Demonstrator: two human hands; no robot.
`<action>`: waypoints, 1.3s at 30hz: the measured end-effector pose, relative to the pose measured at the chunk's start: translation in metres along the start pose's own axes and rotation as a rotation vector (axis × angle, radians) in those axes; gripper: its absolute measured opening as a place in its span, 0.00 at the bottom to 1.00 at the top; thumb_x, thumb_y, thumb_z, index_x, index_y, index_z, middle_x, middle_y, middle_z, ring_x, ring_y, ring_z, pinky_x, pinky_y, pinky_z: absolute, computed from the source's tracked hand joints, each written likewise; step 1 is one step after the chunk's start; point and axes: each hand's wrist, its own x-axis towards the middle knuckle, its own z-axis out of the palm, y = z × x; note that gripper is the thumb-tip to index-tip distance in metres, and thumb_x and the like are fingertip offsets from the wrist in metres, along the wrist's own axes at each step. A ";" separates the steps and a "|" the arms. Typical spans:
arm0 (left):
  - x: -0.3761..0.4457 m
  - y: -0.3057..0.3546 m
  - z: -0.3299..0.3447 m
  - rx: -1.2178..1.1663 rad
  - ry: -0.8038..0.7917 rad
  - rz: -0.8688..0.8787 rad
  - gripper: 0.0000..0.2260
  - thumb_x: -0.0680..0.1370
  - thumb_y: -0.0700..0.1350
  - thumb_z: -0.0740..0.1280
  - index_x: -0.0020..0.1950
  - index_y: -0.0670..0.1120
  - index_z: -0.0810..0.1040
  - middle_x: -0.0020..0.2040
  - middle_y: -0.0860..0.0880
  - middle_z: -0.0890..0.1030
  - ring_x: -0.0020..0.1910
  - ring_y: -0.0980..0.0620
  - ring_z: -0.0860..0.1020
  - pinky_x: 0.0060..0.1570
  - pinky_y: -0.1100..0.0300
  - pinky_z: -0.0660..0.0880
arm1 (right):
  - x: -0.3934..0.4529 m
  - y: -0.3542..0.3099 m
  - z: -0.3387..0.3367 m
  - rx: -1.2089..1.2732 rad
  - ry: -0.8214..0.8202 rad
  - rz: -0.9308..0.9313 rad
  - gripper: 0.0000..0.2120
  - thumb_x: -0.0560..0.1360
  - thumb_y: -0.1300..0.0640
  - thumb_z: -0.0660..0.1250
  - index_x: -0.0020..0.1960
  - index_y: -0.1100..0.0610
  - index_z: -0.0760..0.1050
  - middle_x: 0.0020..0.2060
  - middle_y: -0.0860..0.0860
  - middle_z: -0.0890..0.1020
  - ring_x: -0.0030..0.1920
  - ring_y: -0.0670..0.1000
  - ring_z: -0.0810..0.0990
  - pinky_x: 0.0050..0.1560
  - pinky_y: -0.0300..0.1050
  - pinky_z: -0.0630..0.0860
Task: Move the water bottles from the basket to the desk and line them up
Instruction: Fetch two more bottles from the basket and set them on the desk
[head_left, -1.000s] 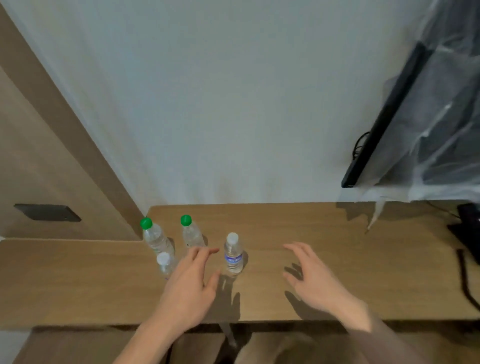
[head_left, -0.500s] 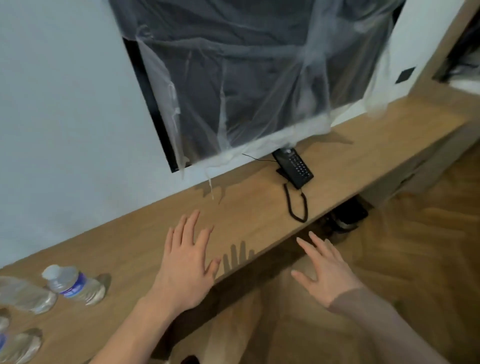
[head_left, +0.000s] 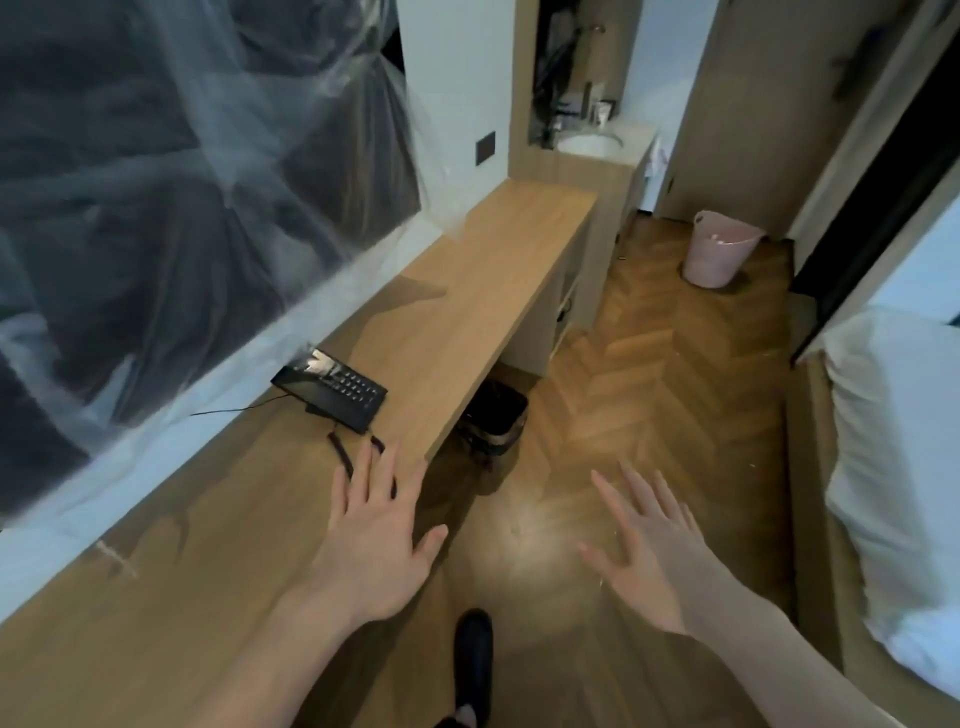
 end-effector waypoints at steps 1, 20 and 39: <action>0.021 0.006 0.000 0.003 -0.004 0.019 0.35 0.84 0.66 0.52 0.86 0.55 0.44 0.85 0.47 0.33 0.82 0.42 0.31 0.80 0.42 0.33 | 0.009 0.008 -0.007 0.000 0.012 0.015 0.40 0.81 0.29 0.51 0.84 0.39 0.34 0.82 0.46 0.30 0.82 0.58 0.30 0.82 0.62 0.40; 0.353 0.098 -0.027 0.040 -0.189 0.309 0.34 0.85 0.64 0.53 0.86 0.57 0.40 0.82 0.50 0.27 0.81 0.43 0.27 0.82 0.41 0.38 | 0.209 0.118 -0.123 0.063 0.108 0.303 0.39 0.82 0.29 0.50 0.85 0.41 0.37 0.83 0.46 0.31 0.82 0.58 0.30 0.83 0.65 0.41; 0.633 0.325 -0.041 0.027 -0.121 0.252 0.35 0.84 0.66 0.52 0.86 0.56 0.43 0.83 0.48 0.29 0.81 0.42 0.28 0.81 0.39 0.36 | 0.418 0.373 -0.297 0.097 0.135 0.245 0.38 0.82 0.31 0.52 0.85 0.41 0.40 0.83 0.45 0.33 0.83 0.58 0.32 0.83 0.64 0.41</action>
